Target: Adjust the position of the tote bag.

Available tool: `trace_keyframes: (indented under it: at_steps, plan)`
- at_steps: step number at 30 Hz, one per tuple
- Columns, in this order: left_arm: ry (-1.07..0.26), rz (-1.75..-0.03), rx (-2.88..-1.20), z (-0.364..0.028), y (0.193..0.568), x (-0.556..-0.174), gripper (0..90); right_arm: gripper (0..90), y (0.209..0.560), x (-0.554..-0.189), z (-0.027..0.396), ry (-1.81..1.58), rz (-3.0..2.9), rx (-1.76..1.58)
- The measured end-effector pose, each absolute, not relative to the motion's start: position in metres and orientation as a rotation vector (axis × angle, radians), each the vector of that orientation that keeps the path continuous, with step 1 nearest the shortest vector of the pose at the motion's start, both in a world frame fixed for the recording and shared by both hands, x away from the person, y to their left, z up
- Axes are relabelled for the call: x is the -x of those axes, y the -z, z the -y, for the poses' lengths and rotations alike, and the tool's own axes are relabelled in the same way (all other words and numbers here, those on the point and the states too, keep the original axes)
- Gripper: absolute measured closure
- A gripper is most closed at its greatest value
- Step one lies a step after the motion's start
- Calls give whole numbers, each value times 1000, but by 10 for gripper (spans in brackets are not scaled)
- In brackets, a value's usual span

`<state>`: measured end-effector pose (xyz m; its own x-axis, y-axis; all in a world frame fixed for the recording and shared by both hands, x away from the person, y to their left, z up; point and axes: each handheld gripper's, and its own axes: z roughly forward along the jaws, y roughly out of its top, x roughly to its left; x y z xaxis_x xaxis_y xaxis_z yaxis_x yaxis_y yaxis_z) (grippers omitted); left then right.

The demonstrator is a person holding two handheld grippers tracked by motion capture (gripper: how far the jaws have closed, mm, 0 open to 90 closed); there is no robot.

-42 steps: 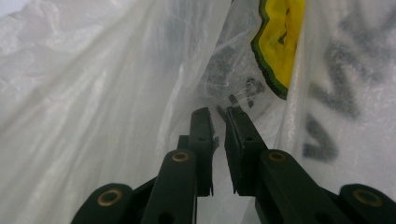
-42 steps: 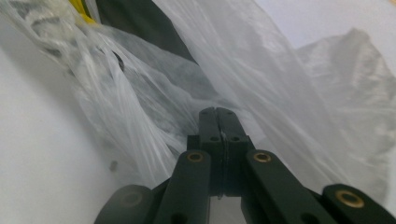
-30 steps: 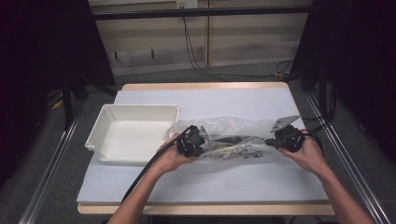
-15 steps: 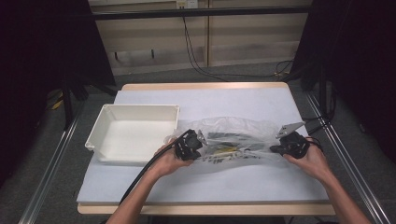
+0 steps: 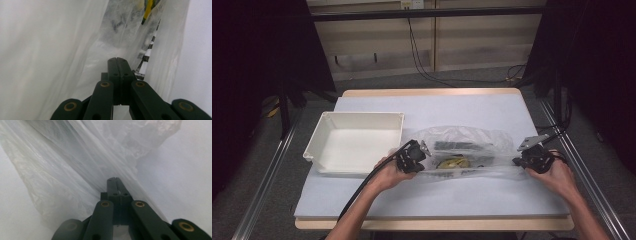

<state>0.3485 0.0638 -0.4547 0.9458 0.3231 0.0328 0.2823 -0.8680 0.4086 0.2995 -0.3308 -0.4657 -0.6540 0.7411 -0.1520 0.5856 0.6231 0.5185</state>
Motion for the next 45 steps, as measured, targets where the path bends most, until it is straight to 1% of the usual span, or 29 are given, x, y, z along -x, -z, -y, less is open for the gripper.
trace_keyframes:
  at_steps: [3, 6, 10, 11, 13, 14, 17, 18, 22, 24, 25, 26, 30, 32, 33, 34, 37, 41, 44, 45]
  plan:
    - [-140, -440, -2692, -64, 455, -348, 900, 900, 465, -298, 336, -610, -2489, -1079]
    - [-101, -459, -2677, -65, 455, -352, 900, 900, 464, -297, 333, -586, -2482, -1077]
    - [-103, -468, -2673, -65, 454, -352, 900, 900, 463, -296, 328, -629, -2487, -1053]
    - [-105, -448, -2691, -65, 454, -353, 900, 900, 461, -295, 327, -656, -2494, -1043]
    - [-96, -466, -2664, -64, 454, -352, 900, 900, 458, -294, 328, -682, -2489, -1039]
    - [-60, -447, -2639, -64, 454, -350, 900, 900, 452, -292, 328, -750, -2468, -1059]
    - [-46, -468, -2591, -64, 450, -347, 887, 900, 442, -288, 327, -880, -2440, -1030]
    - [-45, -423, -2559, -63, 444, -344, 878, 900, 438, -288, 324, -907, -2438, -1014]
    - [-4, -408, -2464, -62, 437, -339, 879, 879, 426, -288, 308, -1036, -2443, -941]
    - [59, -399, -2416, -60, 436, -340, 884, 867, 421, -290, 297, -1064, -2452, -897]
    - [62, -381, -2410, -58, 434, -340, 884, 865, 420, -292, 292, -1079, -2463, -873]
    - [87, -396, -2363, -56, 433, -338, 884, 863, 418, -294, 286, -1088, -2470, -862]
    - [70, -364, -2290, -53, 426, -332, 863, 865, 416, -299, 263, -1161, -2513, -796]
    - [30, -386, -2259, -53, 426, -333, 862, 874, 418, -301, 252, -1158, -2532, -765]
    - [40, -392, -2252, -52, 428, -335, 865, 878, 419, -302, 248, -1168, -2547, -761]
    - [22, -398, -2254, -51, 430, -336, 880, 879, 421, -303, 244, -1157, -2563, -759]
    - [26, -401, -2256, -43, 439, -337, 893, 886, 426, -306, 235, -1136, -2594, -742]
    - [12, -388, -2338, -33, 451, -339, 893, 900, 425, -317, 230, -1141, -2579, -750]
    - [17, -385, -2357, -29, 459, -337, 893, 900, 423, -330, 230, -1144, -2557, -767]
    - [5, -372, -2392, -29, 460, -338, 895, 900, 423, -334, 230, -1153, -2552, -786]
